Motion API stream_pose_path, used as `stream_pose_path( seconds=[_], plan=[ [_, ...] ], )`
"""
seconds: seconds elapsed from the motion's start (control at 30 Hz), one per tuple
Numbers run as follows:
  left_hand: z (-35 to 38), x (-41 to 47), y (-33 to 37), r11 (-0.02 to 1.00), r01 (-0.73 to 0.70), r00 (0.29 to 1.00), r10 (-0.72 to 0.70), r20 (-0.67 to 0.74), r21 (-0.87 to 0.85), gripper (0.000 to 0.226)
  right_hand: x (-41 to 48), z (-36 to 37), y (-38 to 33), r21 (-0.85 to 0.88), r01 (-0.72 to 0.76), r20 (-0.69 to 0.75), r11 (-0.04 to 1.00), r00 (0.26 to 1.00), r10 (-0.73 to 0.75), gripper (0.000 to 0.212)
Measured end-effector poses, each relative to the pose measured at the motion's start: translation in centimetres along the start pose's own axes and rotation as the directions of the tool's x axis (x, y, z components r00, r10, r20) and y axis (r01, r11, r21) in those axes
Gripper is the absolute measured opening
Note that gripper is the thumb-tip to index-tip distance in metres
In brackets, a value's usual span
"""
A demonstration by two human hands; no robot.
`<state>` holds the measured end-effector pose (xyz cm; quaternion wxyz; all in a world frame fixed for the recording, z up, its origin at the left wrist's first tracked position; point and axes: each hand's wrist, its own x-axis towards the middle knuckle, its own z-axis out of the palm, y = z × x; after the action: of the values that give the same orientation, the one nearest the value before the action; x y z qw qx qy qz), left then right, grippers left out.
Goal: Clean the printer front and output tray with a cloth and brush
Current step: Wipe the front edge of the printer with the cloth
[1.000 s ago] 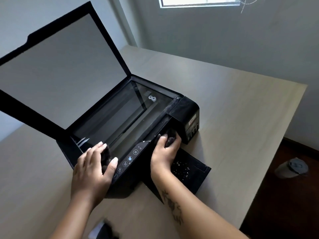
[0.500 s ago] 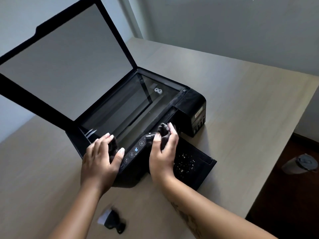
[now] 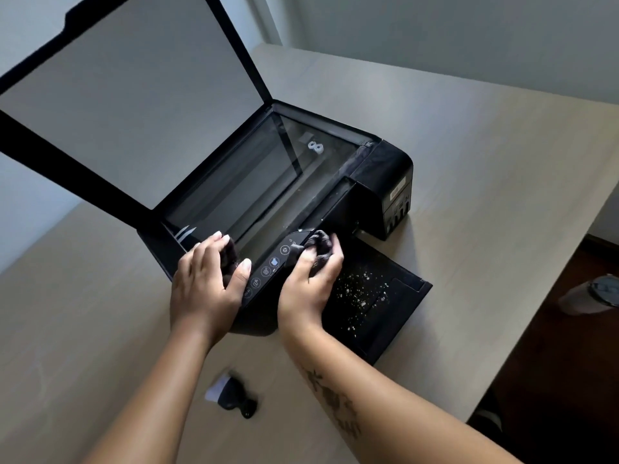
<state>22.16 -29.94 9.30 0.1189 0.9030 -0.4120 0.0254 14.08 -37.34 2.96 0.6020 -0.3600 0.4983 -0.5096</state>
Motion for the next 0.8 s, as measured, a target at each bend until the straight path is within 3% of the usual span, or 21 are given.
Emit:
stream_pose_path(
  seconds=[0.07,0.13,0.23,0.4,0.53,0.7,0.8],
  plan=[
    [0.0,-0.1,0.1,1.000,-0.006,1.000,0.006,-0.004,0.000,0.065,-0.5,0.8,0.3,0.045,-0.166,-0.100,0.985,0.980,0.169,0.059],
    [-0.1,0.0,0.2,1.000,-0.010,1.000,0.010,-0.007,-0.002,0.065,-2.7,0.0,0.5,0.022,-0.216,-0.022,0.976,0.976,0.216,0.053],
    [-0.1,-0.1,0.3,1.000,-0.005,1.000,0.005,-0.008,-0.002,0.066,-5.4,-1.5,0.6,0.015,-0.161,0.155,0.987,0.975,0.156,0.051],
    [0.0,0.0,0.2,1.000,0.000,1.000,0.000,-0.008,-0.012,0.065,-5.1,-0.1,1.4,-0.013,-0.291,0.046,0.957,0.956,0.291,0.054],
    [0.1,0.0,0.0,1.000,0.000,1.000,0.000,-0.029,-0.019,0.060,-8.1,-1.8,1.3,-0.014,-0.312,0.265,0.950,0.915,0.304,0.055],
    [0.3,0.1,-0.1,1.000,0.000,0.999,-0.001,-0.038,-0.023,0.059,-7.6,-0.4,1.0,-0.056,-0.181,0.131,0.982,0.974,0.187,0.062],
    [0.3,0.1,-0.1,1.000,0.001,0.999,-0.001,-0.036,-0.020,0.059,-9.8,-0.9,2.3,-0.076,-0.278,0.219,0.958,0.932,0.288,0.056]
  ],
)
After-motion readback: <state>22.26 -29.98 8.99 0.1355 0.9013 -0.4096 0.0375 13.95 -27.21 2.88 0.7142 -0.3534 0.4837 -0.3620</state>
